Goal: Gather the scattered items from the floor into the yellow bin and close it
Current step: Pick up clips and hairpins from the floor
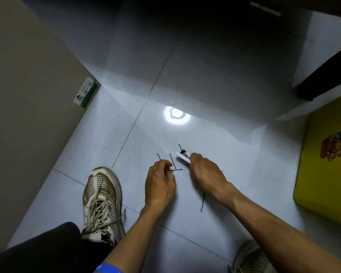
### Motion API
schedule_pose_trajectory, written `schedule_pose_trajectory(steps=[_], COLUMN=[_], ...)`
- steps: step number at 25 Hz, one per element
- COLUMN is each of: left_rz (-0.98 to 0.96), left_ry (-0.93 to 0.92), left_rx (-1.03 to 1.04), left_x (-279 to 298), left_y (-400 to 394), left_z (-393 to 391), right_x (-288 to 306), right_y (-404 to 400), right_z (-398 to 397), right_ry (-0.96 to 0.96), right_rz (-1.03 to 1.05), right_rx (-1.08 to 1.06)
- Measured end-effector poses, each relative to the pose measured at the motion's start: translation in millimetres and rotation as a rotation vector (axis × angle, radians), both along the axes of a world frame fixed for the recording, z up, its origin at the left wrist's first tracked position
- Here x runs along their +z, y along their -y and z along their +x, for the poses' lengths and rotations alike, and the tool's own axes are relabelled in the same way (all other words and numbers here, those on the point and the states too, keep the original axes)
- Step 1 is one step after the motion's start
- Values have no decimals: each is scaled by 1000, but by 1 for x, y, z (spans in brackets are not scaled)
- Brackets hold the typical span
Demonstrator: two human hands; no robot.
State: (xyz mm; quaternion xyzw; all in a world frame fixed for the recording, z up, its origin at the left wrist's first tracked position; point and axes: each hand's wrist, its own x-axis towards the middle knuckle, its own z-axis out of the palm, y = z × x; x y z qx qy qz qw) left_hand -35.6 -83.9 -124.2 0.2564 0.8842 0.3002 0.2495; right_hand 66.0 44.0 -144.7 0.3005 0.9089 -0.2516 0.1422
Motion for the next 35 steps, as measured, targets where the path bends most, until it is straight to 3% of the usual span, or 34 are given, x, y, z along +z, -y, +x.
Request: schedule_pose_trajectory(steps=[3,7,10,13,15,17,19,24,28,30,33,35], left_rz=[69,170,270,321,332,322,313,275,212,179,81,-39], left_ry=[69,167,232,261,280,280,271,262,266,292,290,218], left_rx=[92,110,16,-90,-155,-206,-221,-168,-102,-41,66,126], left_x=[15,51,88,117,131,138,141,139,134,123,90,60], left_y=[-8,-41,-80,-109,-120,-125,-127,-118,-101,-87,-60,-37], left_z=[5,33,80,126,154,174,184,170,145,125,83,53], right_x=[19,82,148,202,226,234,233,234,224,204,158,113], right_y=[-11,-16,-37,-66,-87,-105,-118,-111,-80,-62,-30,-5], right_z=[23,68,115,176,222,258,278,263,208,166,113,91], right_ry=[-202,-609,-908,-1082,-974,-700,-551,-530,-635,-611,-434,-171], right_rz=[-573,-1056,-1174,-1006,-709,-397,-266,-237,-60,-176,-374,-353], right_rx=[-389,-871,-1054,-1154,-1233,-1279,-1346,-1294,-1064,-930,-734,-513])
